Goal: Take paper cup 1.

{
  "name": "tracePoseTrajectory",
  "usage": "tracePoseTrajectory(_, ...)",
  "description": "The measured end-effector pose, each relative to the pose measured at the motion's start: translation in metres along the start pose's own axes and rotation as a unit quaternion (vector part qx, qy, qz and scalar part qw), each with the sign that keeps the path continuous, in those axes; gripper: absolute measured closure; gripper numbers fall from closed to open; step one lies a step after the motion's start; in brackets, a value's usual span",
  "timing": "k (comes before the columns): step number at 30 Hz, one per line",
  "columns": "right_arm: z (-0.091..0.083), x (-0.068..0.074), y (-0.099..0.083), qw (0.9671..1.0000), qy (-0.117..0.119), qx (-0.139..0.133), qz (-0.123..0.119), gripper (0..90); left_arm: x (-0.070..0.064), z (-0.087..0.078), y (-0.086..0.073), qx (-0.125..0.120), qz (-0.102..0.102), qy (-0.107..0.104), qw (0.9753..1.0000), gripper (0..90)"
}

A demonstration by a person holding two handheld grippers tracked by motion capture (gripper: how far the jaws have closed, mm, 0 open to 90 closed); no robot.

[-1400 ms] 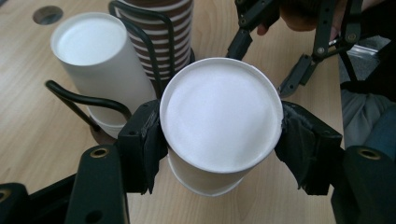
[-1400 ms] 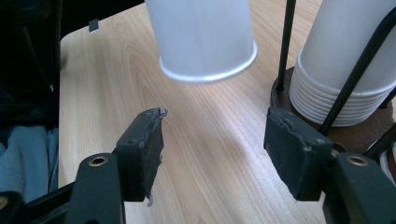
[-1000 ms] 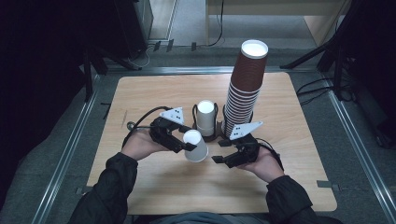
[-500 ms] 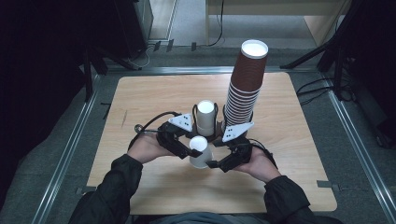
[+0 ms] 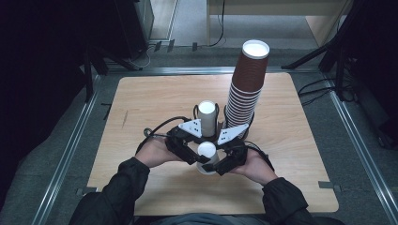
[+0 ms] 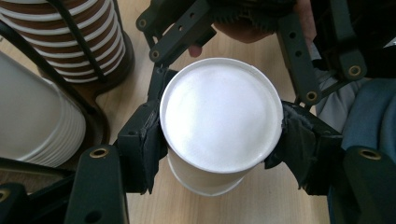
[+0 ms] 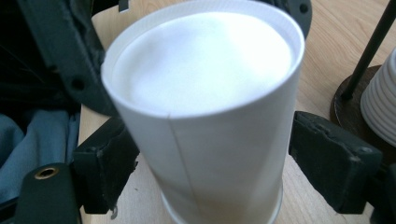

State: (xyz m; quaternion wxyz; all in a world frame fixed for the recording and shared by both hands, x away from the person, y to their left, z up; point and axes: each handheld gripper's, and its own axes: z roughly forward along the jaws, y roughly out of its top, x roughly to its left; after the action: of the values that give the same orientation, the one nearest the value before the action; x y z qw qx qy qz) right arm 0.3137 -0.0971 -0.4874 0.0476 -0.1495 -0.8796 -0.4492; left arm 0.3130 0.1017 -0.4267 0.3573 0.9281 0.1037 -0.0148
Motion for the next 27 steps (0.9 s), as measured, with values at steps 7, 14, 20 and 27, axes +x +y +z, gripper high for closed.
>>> tracePoseTrajectory(7,-0.0007,-0.0010,-0.0010,1.0000,0.004,0.000,-0.002,25.0,0.0005,0.0004,0.0005,-0.001,-0.002,0.002,1.0000,35.5)
tracePoseTrajectory(14,-0.0019,0.0031,0.0000,0.9997,0.000,-0.002,-0.025,30.6,0.0024,0.0014,0.0007,0.003,-0.018,-0.006,0.9998,35.5)
tracePoseTrajectory(20,-0.0020,0.0027,0.0008,0.9993,-0.001,-0.006,-0.036,32.7,0.0032,0.0010,-0.0008,-0.002,-0.026,-0.006,0.9996,34.7)
tracePoseTrajectory(27,-0.0036,0.0007,0.0005,0.9995,-0.006,-0.010,-0.030,32.8,0.0087,-0.0014,-0.0029,-0.014,-0.057,-0.012,0.9982,19.6)
